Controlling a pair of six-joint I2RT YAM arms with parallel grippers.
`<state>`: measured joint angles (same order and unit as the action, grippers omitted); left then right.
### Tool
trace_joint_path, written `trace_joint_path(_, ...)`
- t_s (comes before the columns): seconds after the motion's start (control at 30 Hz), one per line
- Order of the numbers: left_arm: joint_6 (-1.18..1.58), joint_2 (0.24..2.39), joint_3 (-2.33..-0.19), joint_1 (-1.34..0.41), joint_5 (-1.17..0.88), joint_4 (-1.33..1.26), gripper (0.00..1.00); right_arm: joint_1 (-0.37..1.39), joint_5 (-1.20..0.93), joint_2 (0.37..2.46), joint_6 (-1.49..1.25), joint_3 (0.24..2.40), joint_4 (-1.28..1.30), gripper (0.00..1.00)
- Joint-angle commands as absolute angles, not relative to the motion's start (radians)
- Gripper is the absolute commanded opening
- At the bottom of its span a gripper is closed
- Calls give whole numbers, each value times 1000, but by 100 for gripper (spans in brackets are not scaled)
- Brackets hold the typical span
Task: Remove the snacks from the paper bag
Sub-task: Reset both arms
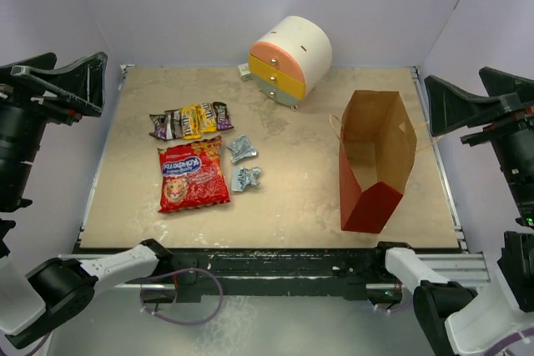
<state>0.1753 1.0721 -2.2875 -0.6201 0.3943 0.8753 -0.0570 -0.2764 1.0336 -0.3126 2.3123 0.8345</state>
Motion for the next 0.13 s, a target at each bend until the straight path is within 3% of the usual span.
trace_joint_path(0.0,133,1114,-2271,-621,448,883,99,-54,-229,1057,-330,2275,793,100)
trace_joint_path(0.1,133,1115,-2260,-621,458,886,99,-55,-235,1053,-328,2249,786,99)
